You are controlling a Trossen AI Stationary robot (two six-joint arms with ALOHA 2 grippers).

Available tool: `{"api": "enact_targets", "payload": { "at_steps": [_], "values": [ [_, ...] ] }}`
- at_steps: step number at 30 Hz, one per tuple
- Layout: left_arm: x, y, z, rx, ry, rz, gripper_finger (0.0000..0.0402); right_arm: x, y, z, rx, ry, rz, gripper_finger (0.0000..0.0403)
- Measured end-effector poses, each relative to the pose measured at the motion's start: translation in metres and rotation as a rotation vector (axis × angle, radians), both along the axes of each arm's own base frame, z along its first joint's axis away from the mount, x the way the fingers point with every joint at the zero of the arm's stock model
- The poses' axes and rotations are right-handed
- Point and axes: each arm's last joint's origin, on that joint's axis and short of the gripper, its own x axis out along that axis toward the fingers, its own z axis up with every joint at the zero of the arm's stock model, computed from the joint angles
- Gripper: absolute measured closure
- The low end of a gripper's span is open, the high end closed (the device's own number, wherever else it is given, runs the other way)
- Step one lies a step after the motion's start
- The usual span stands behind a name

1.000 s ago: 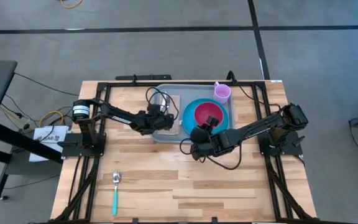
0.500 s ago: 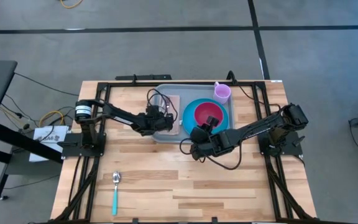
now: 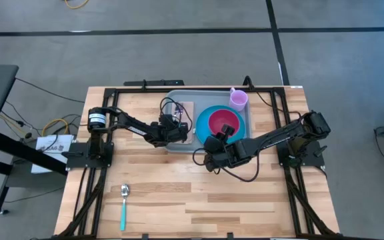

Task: Set up tray
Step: Put the blue knife to the left of the blue fork on the brown napkin

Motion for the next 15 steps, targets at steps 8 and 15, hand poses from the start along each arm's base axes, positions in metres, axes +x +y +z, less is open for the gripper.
{"api": "enact_targets", "payload": {
  "at_steps": [8,15],
  "values": [
    [0.002,0.000,0.001,0.005,0.026,-0.018,0.0327,0.000,0.000,0.000,0.000,0.000,0.000,0.0274],
    [0.013,0.001,0.015,-0.004,0.159,-0.080,0.0326,0.000,0.000,0.000,0.000,0.000,0.001,0.0274]
  ]
}}
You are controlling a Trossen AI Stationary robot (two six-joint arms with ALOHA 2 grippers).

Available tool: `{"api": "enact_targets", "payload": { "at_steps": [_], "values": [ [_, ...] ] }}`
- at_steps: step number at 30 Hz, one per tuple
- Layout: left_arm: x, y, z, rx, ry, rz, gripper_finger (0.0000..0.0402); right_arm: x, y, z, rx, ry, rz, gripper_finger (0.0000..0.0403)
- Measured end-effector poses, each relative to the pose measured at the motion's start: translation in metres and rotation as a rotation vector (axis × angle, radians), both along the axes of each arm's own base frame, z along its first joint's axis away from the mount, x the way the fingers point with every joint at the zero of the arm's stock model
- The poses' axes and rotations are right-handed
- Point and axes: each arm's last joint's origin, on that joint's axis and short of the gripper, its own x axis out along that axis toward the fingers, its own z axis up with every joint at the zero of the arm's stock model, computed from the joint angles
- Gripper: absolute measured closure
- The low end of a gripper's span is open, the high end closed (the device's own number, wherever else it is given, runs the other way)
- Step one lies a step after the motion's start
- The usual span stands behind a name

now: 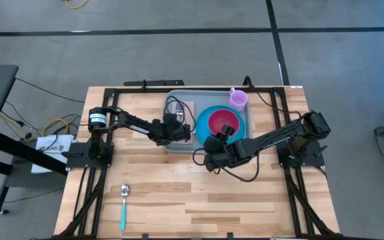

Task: Set up tray
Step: Put the blue knife to the left of the blue fork on the brown napkin, then put the blue spoon to the right of the blue fork on the brown napkin

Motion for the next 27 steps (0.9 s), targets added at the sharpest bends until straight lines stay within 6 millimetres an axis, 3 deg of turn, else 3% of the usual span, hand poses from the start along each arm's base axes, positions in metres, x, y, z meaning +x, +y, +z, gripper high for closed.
{"api": "enact_targets", "payload": {
  "at_steps": [8,13,18,23,27],
  "values": [
    [0.003,-0.001,0.026,-0.040,0.247,0.006,0.0326,0.000,0.000,0.000,0.000,0.000,0.000,0.0274],
    [0.013,-0.011,0.055,-0.046,0.362,-0.045,0.0326,0.000,0.000,0.000,0.000,0.001,0.000,0.0274],
    [0.021,-0.025,0.072,-0.029,0.430,-0.136,0.0326,0.000,0.000,0.000,0.000,0.000,0.000,0.0274],
    [0.011,-0.041,0.089,-0.039,0.661,-0.205,0.0326,0.000,0.000,0.000,0.001,0.001,0.000,0.0274],
    [-0.013,-0.057,0.111,-0.041,0.905,-0.153,0.0326,0.000,0.000,0.000,0.001,0.001,0.000,0.0274]
  ]
}}
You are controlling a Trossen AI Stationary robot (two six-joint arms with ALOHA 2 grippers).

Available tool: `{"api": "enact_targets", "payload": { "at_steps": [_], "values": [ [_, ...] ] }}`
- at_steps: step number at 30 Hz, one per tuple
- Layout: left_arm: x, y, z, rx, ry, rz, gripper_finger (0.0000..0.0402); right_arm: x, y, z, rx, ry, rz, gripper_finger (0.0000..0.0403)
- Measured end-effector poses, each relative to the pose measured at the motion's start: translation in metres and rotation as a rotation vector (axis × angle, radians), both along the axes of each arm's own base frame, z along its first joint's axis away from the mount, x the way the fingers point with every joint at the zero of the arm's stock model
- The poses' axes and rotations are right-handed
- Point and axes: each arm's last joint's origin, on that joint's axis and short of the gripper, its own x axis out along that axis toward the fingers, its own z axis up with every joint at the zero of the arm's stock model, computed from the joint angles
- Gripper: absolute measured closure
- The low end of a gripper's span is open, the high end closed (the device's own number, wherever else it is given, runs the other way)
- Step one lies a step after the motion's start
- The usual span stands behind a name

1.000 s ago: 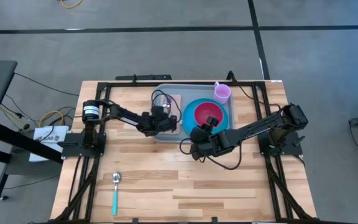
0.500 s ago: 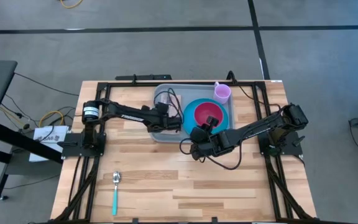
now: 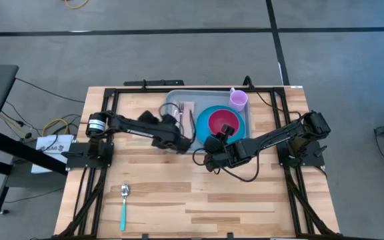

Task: Set up tray
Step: Put the blue spoon to the right of the blue fork on the brown napkin

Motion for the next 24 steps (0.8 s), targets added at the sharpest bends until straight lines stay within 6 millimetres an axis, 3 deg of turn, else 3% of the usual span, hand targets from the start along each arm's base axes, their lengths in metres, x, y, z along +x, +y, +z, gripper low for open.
{"api": "enact_targets", "payload": {
  "at_steps": [3,9,12,15,19,24],
  "values": [
    [-0.004,-0.016,0.010,-0.017,-0.091,-0.032,0.0326,0.000,0.000,0.000,0.000,0.000,0.000,0.0274],
    [-0.025,-0.059,0.032,-0.159,-0.096,-0.111,0.0326,0.000,0.001,0.000,0.000,0.000,0.002,0.0274],
    [-0.042,-0.084,0.043,-0.308,-0.149,-0.129,0.0326,0.000,0.002,0.000,0.001,-0.004,0.006,0.0274],
    [-0.051,-0.110,0.040,-0.473,-0.096,-0.110,0.0326,0.000,0.002,0.000,0.002,-0.006,0.006,0.0274],
    [-0.061,-0.127,0.042,-0.625,-0.021,-0.130,0.0326,0.000,0.002,0.000,0.002,-0.008,0.006,0.0274],
    [-0.073,-0.152,0.035,-0.779,-0.013,0.054,0.0326,0.001,0.002,0.001,0.003,-0.012,0.006,0.0274]
  ]
}}
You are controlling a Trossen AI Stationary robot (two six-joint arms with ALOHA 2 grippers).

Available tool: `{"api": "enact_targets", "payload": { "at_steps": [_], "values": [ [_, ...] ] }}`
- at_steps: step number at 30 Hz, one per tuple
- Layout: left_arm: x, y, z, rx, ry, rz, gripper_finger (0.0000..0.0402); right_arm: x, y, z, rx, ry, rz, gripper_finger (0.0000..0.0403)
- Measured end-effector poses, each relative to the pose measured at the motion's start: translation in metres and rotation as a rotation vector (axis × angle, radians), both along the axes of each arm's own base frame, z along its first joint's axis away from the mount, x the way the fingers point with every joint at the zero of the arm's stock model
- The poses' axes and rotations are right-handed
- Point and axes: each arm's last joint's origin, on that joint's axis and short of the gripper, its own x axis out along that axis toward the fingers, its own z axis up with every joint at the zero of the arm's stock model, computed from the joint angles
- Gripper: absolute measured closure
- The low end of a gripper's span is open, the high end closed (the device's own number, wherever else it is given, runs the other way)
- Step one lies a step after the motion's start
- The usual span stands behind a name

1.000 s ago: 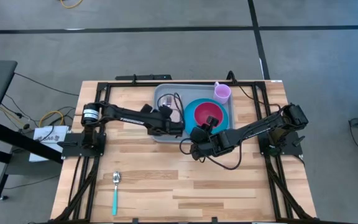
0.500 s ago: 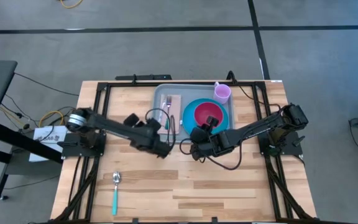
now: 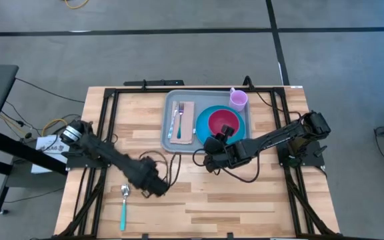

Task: Set up tray
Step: Put the blue spoon to the right of the blue fork on the brown napkin

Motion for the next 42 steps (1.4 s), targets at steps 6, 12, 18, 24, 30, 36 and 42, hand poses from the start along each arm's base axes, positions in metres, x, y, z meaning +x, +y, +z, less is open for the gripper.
{"api": "enact_targets", "payload": {
  "at_steps": [6,12,18,24,30,36,42],
  "values": [
    [-0.023,-0.045,-0.011,0.071,-0.122,0.150,0.0326,0.000,0.000,0.000,0.000,0.001,0.000,0.0274],
    [-0.046,-0.075,-0.030,0.111,-0.239,0.296,0.0326,0.003,-0.004,0.001,-0.014,0.006,0.016,0.0274],
    [-0.065,-0.099,-0.048,0.060,-0.316,0.468,0.0326,0.009,-0.007,0.003,-0.045,0.004,0.067,0.0274],
    [-0.082,-0.115,-0.056,0.028,-0.365,0.576,0.0326,0.012,-0.008,0.004,-0.040,-0.001,0.088,0.0274],
    [-0.093,-0.113,-0.065,0.075,-0.378,0.532,0.0326,0.012,-0.007,0.003,-0.001,0.023,0.133,0.0274],
    [-0.095,-0.106,-0.077,0.108,-0.396,0.529,0.0326,0.012,-0.005,0.003,0.031,0.029,0.153,0.0274],
    [-0.097,-0.103,-0.082,0.113,-0.378,0.529,0.0326,0.011,0.002,0.002,0.041,0.031,0.178,0.0274]
  ]
}}
